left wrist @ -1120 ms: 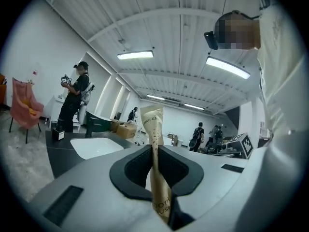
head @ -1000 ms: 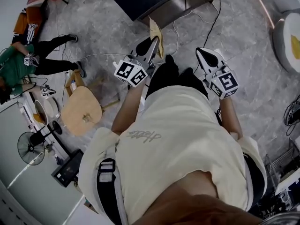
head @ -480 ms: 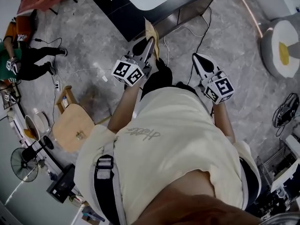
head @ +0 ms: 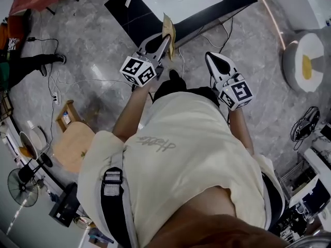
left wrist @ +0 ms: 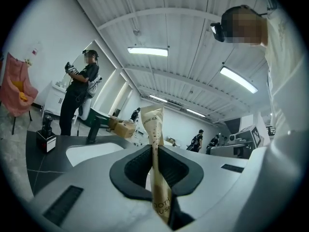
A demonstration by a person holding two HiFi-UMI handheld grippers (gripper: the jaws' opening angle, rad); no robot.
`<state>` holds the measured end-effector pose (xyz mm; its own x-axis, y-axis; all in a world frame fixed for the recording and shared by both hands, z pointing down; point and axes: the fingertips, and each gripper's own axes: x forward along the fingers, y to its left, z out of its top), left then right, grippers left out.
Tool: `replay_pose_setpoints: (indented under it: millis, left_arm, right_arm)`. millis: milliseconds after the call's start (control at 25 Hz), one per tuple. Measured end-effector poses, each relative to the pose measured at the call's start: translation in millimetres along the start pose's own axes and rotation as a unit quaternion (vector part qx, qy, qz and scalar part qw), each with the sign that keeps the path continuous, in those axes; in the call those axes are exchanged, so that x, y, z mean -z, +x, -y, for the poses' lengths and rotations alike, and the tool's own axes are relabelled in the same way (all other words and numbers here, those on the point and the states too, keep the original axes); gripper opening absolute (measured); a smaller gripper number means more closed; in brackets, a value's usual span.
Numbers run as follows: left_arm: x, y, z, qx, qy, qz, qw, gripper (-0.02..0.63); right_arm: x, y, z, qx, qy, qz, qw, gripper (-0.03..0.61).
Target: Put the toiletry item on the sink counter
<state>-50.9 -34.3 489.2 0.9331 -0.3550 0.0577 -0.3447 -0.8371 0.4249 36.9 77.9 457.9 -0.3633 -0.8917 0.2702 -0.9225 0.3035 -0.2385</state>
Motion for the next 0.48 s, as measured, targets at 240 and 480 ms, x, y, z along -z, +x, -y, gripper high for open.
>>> replay_pose_setpoints:
  millis: [240,480]
  left_arm:
    - [2.6,-9.1,-46.9,-0.014,-0.036,0.0,0.9993,0.037]
    - [-4.7,-11.7,-88.1,-0.065,-0.051,0.015,0.9965,0.037]
  right_arm:
    - [-11.0,42.5,5.9,-0.02,-0.021,-0.03,0.999,-0.005]
    - [-19.3,89.2,22.2,-0.061,-0.029,-0.052,0.996,-0.006]
